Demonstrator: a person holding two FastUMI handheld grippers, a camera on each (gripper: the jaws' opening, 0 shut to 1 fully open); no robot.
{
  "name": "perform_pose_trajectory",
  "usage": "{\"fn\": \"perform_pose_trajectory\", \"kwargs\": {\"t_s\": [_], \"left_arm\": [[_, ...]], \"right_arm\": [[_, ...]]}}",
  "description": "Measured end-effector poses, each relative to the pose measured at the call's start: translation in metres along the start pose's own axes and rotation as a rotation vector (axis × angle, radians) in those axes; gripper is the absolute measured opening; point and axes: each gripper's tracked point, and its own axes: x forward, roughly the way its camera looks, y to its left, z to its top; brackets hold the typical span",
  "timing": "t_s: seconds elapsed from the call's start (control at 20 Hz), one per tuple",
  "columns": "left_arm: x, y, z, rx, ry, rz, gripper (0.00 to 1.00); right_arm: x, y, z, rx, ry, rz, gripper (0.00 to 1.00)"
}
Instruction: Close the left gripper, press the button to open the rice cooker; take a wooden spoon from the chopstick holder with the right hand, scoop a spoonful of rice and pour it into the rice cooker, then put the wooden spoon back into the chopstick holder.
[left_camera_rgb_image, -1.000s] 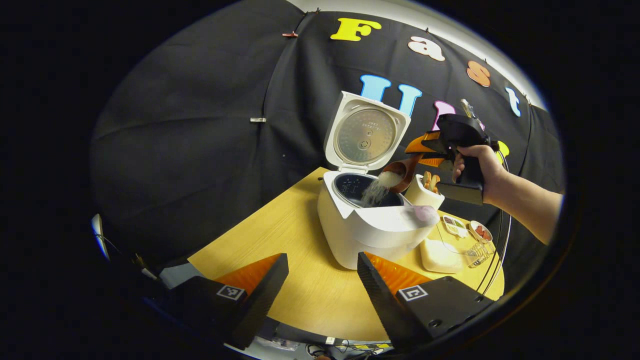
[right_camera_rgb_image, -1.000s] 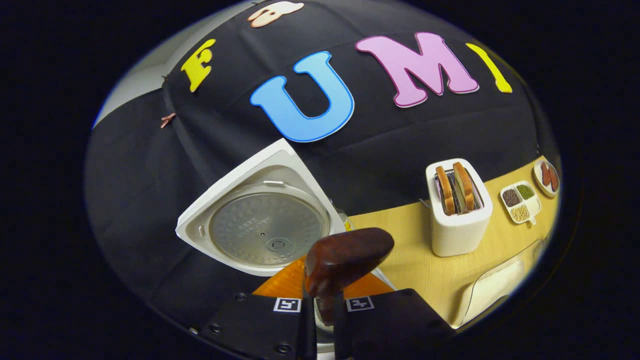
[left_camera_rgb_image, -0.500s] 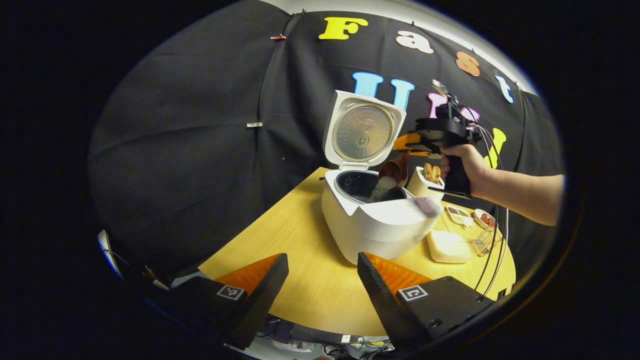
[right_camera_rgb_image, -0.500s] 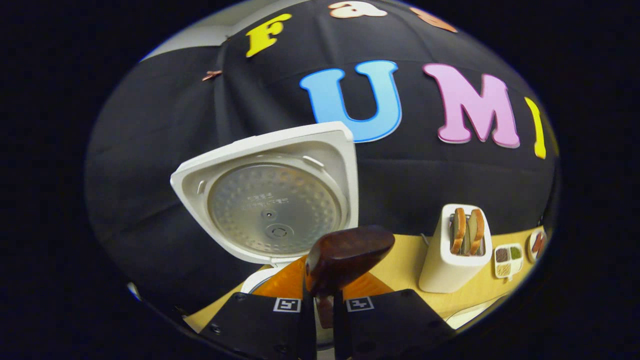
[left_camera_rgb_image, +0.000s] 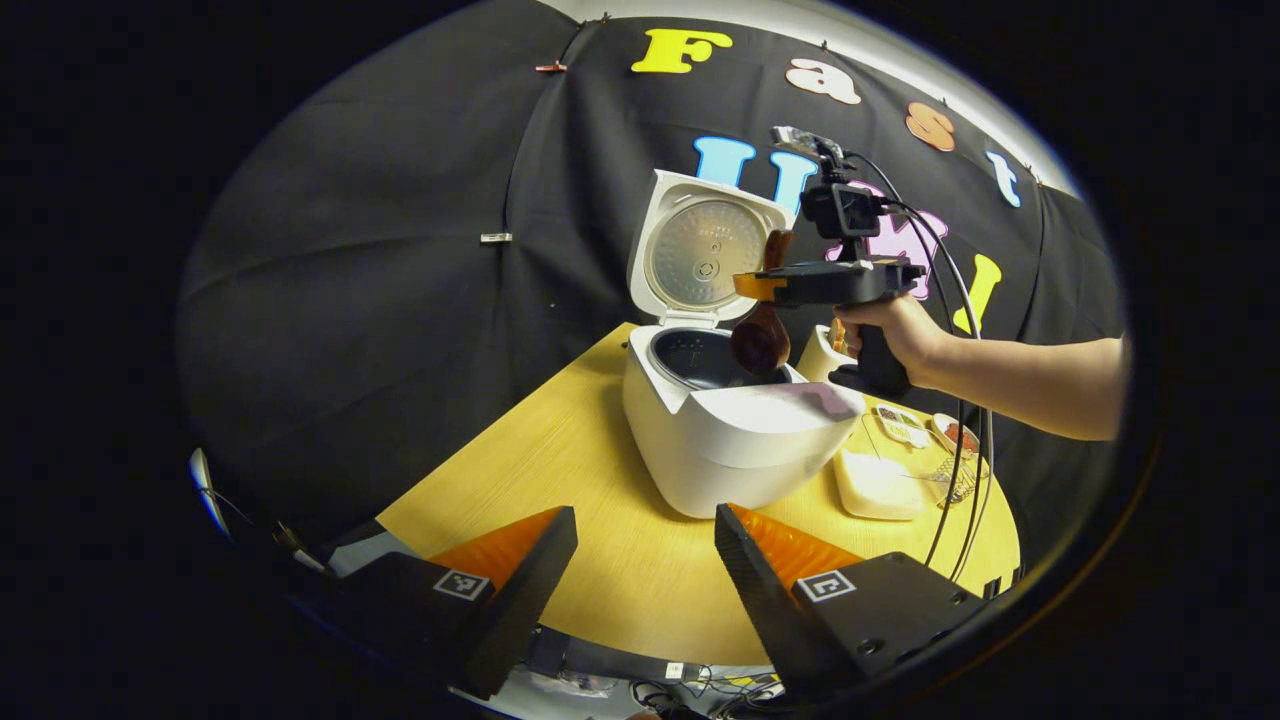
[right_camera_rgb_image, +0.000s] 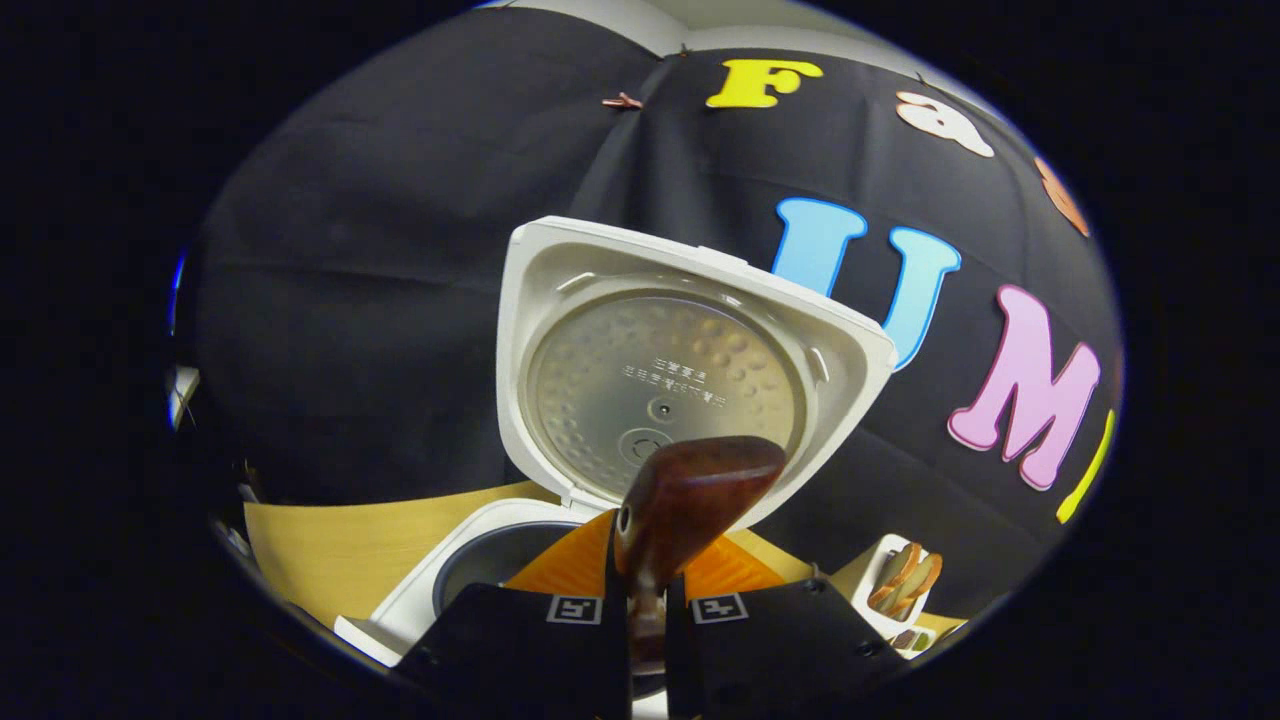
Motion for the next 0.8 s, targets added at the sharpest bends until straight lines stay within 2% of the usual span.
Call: {"fn": "perform_pose_trajectory", "kwargs": {"t_s": [0.1,0.2,0.45,0.6,0.8], "left_arm": [[0.000,-0.003,0.006,0.019,-0.018,-0.003,0.96],[0.001,-0.009,0.009,0.022,-0.030,-0.015,0.96],[0.002,-0.036,0.017,0.041,-0.053,-0.077,0.96],[0.007,-0.056,0.034,0.060,-0.094,-0.118,0.96],[0.013,-0.096,0.043,0.078,-0.116,-0.217,0.96]], "right_arm": [[-0.003,0.005,0.000,0.067,0.011,0.025,0.18],[-0.010,0.002,0.009,0.203,0.011,0.039,0.18],[-0.064,-0.052,0.040,0.529,-0.033,-0.015,0.18],[-0.108,-0.105,0.033,0.617,-0.050,-0.100,0.18],[-0.176,-0.172,0.004,0.670,-0.053,-0.237,0.18]]}}
